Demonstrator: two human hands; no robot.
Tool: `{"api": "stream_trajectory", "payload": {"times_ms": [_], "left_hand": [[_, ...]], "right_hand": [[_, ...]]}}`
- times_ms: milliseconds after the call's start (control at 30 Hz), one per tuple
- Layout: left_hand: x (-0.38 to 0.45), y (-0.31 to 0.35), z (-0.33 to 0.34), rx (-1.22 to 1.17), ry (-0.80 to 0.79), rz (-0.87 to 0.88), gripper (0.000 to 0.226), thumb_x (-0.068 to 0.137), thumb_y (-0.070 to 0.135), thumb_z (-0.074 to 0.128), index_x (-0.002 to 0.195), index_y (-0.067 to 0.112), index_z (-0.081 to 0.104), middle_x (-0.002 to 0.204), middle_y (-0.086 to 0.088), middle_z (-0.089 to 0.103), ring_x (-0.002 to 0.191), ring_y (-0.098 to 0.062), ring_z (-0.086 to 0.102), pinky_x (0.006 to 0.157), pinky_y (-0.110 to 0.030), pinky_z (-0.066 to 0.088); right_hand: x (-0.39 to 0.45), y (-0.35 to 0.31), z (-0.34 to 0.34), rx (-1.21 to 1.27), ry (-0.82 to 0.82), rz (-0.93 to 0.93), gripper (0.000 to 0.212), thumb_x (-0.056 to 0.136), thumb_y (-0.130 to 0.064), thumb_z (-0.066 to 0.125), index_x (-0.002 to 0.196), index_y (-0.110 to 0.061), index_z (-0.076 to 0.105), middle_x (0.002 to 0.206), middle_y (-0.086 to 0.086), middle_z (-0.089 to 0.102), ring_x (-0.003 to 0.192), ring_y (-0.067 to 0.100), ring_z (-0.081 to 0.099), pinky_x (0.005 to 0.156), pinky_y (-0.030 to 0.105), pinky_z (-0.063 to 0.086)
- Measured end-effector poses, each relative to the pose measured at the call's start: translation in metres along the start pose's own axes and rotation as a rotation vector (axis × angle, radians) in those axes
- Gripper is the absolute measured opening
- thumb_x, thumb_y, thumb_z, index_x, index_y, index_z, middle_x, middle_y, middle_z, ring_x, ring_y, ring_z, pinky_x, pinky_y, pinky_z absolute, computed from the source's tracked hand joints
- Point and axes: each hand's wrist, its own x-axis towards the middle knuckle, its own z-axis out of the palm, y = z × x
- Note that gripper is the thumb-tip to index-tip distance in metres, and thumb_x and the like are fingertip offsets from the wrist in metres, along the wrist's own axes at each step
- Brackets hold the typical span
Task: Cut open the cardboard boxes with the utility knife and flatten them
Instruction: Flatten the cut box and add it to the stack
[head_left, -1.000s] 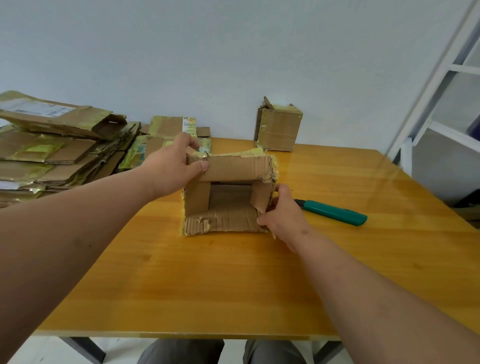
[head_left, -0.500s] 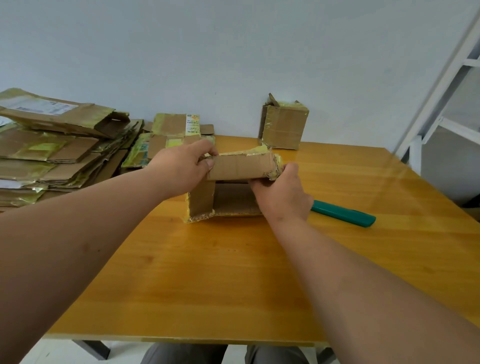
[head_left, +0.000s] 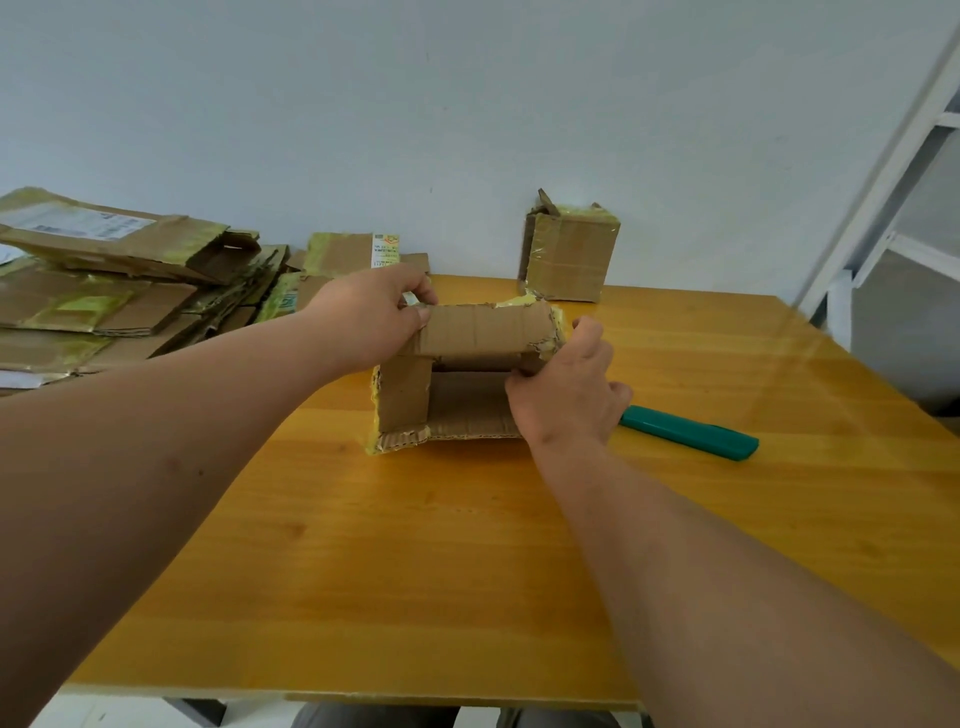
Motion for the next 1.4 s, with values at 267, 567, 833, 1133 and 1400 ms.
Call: {"api": "stream_trajectory", "payload": {"times_ms": [267,567,833,1133,1400], "left_hand": [[-0.003,0.005,0.006,0.083,0.010,0.023,0.017,0.102,0.025,0.040,0.111,0.028,0.053,0.084,0.002,0.055,0.072,-0.015,0.051,0.054,-0.027,0.033],[-0.010,0.007,0.012,0.266,0.001,0.031,0.046,0.090,0.047,0.053,0.127,0.021,0.041,0.112,-0.005,0.036,0.112,-0.026,0.039,0.084,-0.036,0.035],[-0.013,0.006,0.026,0.428,0.158,-0.114,0.078,0.069,0.052,0.080,0.124,0.022,0.034,0.120,-0.009,0.039,0.109,-0.029,0.046,0.076,-0.041,0.047],[-0.009,-0.001,0.011,0.216,-0.010,-0.081,0.077,0.073,0.024,0.074,0.136,0.024,0.030,0.127,-0.008,0.033,0.119,-0.032,0.034,0.085,-0.042,0.041],[-0.020,0.002,-0.008,-0.080,0.034,-0.048,0.073,0.075,-0.003,0.064,0.136,0.031,0.042,0.118,-0.004,0.037,0.100,-0.030,0.046,0.066,-0.033,0.047]], "right_hand": [[-0.008,0.003,-0.001,0.074,-0.013,-0.031,0.082,0.075,-0.047,0.076,0.136,-0.024,0.027,0.132,-0.001,0.042,0.101,0.014,0.048,0.109,0.044,0.033],[-0.031,0.009,-0.009,0.429,-0.089,-0.146,0.073,0.081,-0.019,0.059,0.145,-0.026,0.026,0.136,0.001,0.050,0.115,0.018,0.056,0.098,0.049,0.051],[-0.027,0.011,-0.015,0.495,-0.170,-0.103,0.049,0.099,-0.013,0.046,0.146,-0.020,0.035,0.134,0.003,0.053,0.106,0.021,0.061,0.086,0.046,0.057],[-0.015,0.022,-0.021,0.589,-0.261,0.060,0.046,0.104,-0.028,0.050,0.148,-0.018,0.041,0.110,-0.006,0.057,0.079,0.005,0.055,0.054,0.010,0.043],[-0.011,0.017,-0.035,0.539,-0.213,-0.013,0.039,0.103,-0.019,0.049,0.142,-0.019,0.052,0.115,-0.003,0.062,0.086,0.007,0.055,0.055,0.009,0.042]]}}
